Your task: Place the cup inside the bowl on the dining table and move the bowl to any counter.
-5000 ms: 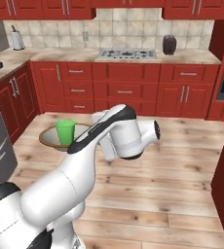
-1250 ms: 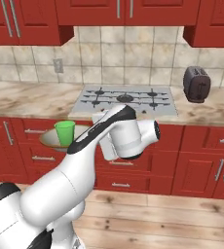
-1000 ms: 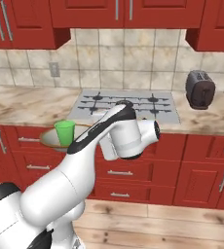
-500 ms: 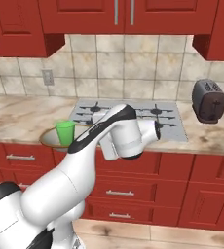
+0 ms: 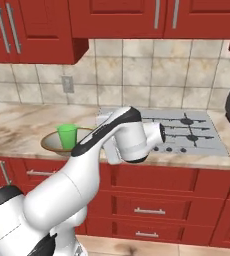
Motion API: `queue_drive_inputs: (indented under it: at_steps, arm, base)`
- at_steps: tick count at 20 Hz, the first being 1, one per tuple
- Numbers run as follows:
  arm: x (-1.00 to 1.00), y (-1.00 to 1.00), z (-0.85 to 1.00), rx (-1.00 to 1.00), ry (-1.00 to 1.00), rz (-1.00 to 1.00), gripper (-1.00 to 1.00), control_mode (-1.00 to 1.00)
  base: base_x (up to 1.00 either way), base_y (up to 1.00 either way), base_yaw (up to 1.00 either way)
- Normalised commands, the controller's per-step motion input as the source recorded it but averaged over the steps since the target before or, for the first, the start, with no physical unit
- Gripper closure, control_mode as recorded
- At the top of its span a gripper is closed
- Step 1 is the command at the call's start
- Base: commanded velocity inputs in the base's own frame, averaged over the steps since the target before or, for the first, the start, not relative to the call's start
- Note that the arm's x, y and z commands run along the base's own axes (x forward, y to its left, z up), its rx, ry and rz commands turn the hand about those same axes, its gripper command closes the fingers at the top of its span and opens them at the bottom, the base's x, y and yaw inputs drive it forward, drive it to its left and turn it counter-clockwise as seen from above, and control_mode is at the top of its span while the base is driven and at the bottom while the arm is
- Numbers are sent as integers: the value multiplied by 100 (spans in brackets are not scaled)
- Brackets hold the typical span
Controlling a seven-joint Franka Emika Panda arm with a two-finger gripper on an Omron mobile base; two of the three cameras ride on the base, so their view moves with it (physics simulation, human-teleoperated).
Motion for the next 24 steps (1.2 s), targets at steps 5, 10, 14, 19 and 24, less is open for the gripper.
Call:
queue_drive_inputs:
  at_steps: [5,10,14,19,24]
  arm:
    - [0,0,0,0,0,0,100,100]
    - [0,0,0,0,0,0,100,100]
    - [0,0,0,0,0,0,100,100]
    - [0,0,0,0,0,0,100,100]
    - [0,0,0,0,0,0,100,100]
  base:
    - [33,67,-2]
    - [42,62,-1]
    - [56,47,-1]
    - [44,45,0]
    - [3,25,0]
